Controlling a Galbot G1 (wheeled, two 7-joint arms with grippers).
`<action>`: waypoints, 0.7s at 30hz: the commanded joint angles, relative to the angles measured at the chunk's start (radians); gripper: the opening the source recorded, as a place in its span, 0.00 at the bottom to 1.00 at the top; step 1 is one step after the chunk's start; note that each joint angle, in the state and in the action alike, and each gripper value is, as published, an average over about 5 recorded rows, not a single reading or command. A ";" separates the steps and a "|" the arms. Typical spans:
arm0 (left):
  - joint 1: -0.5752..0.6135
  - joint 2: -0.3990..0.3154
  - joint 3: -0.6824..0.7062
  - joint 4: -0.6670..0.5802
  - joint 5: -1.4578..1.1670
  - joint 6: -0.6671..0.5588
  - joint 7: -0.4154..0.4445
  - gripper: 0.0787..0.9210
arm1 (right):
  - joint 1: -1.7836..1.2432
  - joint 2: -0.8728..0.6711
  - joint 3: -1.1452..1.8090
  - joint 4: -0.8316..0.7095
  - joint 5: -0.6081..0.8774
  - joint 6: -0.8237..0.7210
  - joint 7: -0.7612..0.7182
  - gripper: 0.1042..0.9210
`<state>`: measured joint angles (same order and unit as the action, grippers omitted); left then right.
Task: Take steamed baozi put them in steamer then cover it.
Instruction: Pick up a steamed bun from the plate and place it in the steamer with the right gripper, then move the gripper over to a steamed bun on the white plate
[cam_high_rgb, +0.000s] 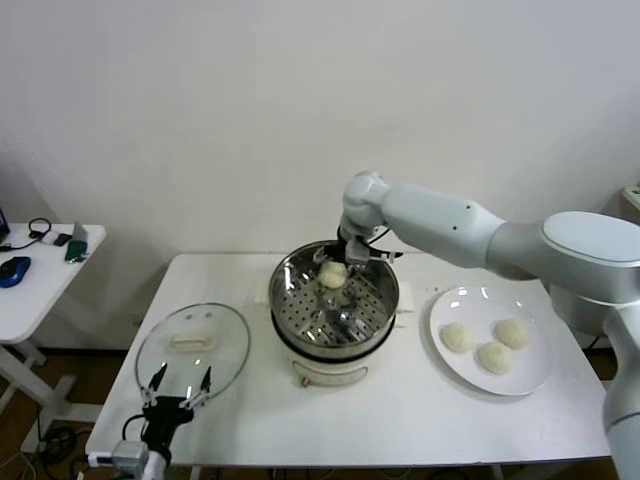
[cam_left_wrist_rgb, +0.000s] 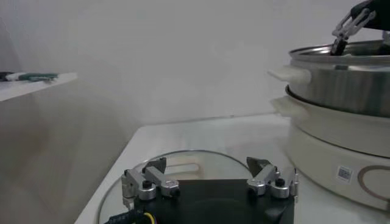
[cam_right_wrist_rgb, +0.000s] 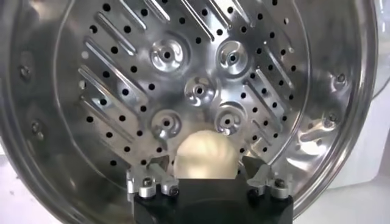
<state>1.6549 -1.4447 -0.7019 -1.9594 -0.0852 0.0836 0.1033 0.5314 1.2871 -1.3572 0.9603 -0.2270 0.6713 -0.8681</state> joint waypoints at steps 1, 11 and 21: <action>0.004 0.002 0.000 -0.008 0.002 0.004 0.002 0.88 | 0.277 -0.077 -0.219 0.059 0.628 -0.058 -0.165 0.88; 0.006 0.005 0.011 -0.014 0.005 0.005 0.003 0.88 | 0.638 -0.404 -0.619 0.293 1.019 -0.669 -0.226 0.88; 0.000 0.006 0.016 -0.017 0.003 0.005 0.003 0.88 | 0.494 -0.690 -0.722 0.576 0.876 -0.935 -0.017 0.88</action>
<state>1.6566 -1.4401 -0.6869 -1.9733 -0.0812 0.0876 0.1062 1.0213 0.8460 -1.9251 1.3159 0.5723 0.0424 -0.9863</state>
